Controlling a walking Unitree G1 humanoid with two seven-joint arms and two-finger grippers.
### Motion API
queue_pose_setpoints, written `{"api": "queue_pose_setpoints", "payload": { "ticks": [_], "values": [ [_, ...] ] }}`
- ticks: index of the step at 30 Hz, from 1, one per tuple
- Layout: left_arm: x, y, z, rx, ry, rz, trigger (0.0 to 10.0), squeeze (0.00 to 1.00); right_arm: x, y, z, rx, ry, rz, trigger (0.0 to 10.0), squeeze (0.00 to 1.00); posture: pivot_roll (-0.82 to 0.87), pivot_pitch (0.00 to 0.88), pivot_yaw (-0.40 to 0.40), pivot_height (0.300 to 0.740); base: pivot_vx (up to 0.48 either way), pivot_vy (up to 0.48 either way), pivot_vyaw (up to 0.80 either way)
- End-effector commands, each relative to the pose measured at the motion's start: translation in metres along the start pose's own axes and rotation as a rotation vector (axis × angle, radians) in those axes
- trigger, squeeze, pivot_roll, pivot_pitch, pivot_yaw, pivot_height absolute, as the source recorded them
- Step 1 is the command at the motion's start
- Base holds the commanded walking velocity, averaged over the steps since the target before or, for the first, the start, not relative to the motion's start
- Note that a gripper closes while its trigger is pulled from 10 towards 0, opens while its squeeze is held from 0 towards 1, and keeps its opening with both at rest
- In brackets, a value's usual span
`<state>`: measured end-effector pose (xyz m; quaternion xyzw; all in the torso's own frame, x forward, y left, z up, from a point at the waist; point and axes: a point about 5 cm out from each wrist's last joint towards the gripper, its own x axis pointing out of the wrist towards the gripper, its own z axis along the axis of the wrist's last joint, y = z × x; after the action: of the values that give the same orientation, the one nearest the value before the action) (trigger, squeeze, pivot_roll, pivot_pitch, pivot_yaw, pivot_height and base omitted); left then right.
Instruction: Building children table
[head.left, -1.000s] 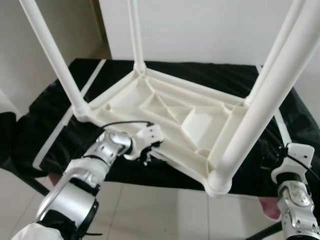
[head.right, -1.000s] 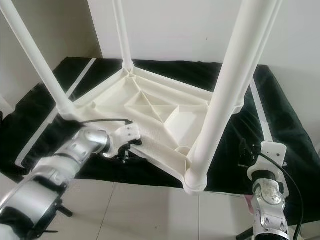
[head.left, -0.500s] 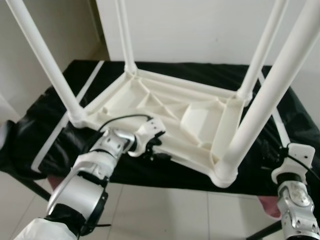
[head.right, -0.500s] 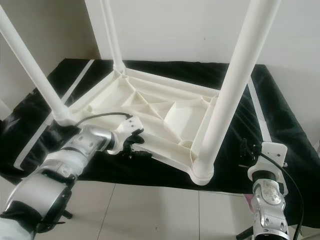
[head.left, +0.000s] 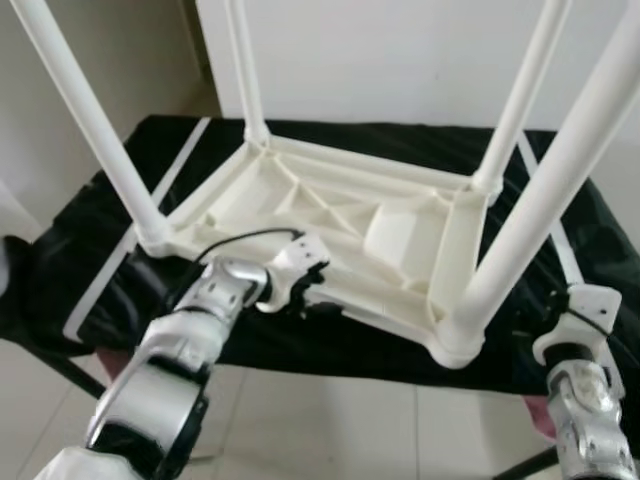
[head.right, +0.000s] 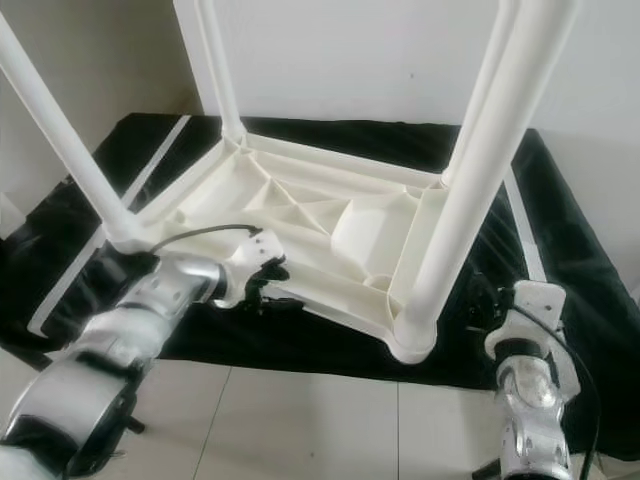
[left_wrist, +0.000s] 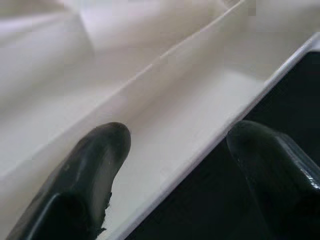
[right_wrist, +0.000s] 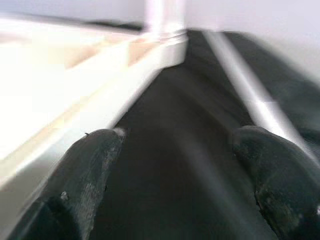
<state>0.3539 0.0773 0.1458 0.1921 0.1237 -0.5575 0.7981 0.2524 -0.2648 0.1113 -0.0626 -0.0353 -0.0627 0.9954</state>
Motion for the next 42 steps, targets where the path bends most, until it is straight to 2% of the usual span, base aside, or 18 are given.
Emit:
{"api": "queue_pose_setpoints", "payload": {
  "ticks": [1,2,5,7,8,10,14,17,18,20,23,27,30,36,37,42],
  "values": [
    [-0.007,-0.003,0.013,0.024,-0.112,-0.045,10.0,0.00,-0.004,0.005,0.001,0.007,0.007,0.065,10.0,0.00,-0.06,0.037,0.060,0.740,0.000,0.000,0.00],
    [-0.012,-0.009,0.019,0.037,-0.174,-0.104,10.0,0.00,-0.009,0.007,0.001,0.013,0.011,0.110,10.0,0.00,-0.06,0.037,0.060,0.740,0.000,0.000,0.00],
    [-0.015,-0.012,0.023,0.051,-0.213,-0.116,10.0,0.00,-0.015,0.008,0.003,0.021,0.014,0.156,10.0,0.00,-0.06,0.040,0.059,0.740,0.000,0.000,0.00],
    [-0.018,-0.014,0.028,0.031,-0.280,-0.074,10.0,0.00,-0.029,0.008,0.008,-0.008,0.023,0.260,10.0,0.00,-0.07,0.044,0.058,0.740,0.000,0.000,0.00],
    [-0.018,-0.014,0.028,0.031,-0.280,-0.074,10.0,0.00,-0.029,0.008,0.008,-0.008,0.023,0.260,10.0,0.00,-0.07,0.044,0.058,0.740,0.000,0.000,0.00],
    [-0.019,-0.017,0.032,0.034,-0.348,-0.018,10.0,0.00,-0.039,0.002,0.012,-0.029,0.046,0.318,10.0,0.00,-0.07,0.047,0.056,0.740,0.000,0.000,0.00],
    [-0.018,-0.022,0.033,0.032,-0.364,-0.013,10.0,0.00,-0.043,-0.002,0.012,-0.055,0.076,0.338,10.0,0.00,-0.07,0.049,0.057,0.740,0.000,0.000,0.00],
    [-0.007,-0.050,0.035,0.089,-0.360,-0.100,10.0,0.00,-0.050,-0.005,0.018,-0.069,0.112,0.462,10.0,0.00,-0.06,0.055,0.053,0.740,0.000,0.000,0.00],
    [-0.005,-0.056,0.037,0.058,-0.366,-0.107,10.0,0.00,-0.055,-0.002,0.021,-0.061,0.133,0.538,10.0,0.00,-0.06,0.056,0.053,0.740,0.000,0.000,0.00],
    [-0.005,-0.057,0.038,0.053,-0.372,-0.105,10.0,0.00,-0.057,0.000,0.023,-0.061,0.135,0.570,10.0,0.00,-0.06,0.057,0.050,0.740,0.000,0.000,0.00],
    [-0.008,-0.058,0.039,0.048,-0.371,-0.099,10.0,0.00,-0.059,0.005,0.025,-0.043,0.136,0.599,10.0,0.00,-0.06,0.058,0.050,0.740,0.000,0.000,0.00],
    [-0.011,-0.060,0.039,0.058,-0.364,-0.087,10.0,0.00,-0.056,0.023,0.029,-0.002,0.116,0.658,10.0,0.00,-0.05,0.057,0.047,0.740,0.000,0.000,0.00],
    [-0.012,-0.061,0.036,0.050,-0.351,-0.077,10.0,0.00,-0.047,0.035,0.028,0.025,0.091,0.650,10.0,0.00,-0.05,0.055,0.045,0.740,0.000,0.000,0.00],
    [-0.014,-0.062,0.037,0.040,-0.340,-0.055,10.0,0.00,-0.037,0.048,0.030,0.074,0.064,0.648,10.0,0.00,-0.04,0.050,0.043,0.740,0.000,0.000,0.00],
    [-0.015,-0.062,0.036,0.032,-0.331,-0.046,10.0,0.00,-0.035,0.056,0.030,0.088,0.059,0.655,10.0,0.00,-0.04,0.049,0.042,0.740,0.000,0.000,0.00],
    [-0.019,-0.062,0.034,0.031,-0.321,-0.043,10.0,0.00,-0.043,0.059,0.032,0.111,0.070,0.719,10.0,0.00,-0.03,0.047,0.042,0.740,0.000,0.000,0.00]
  ]
}}
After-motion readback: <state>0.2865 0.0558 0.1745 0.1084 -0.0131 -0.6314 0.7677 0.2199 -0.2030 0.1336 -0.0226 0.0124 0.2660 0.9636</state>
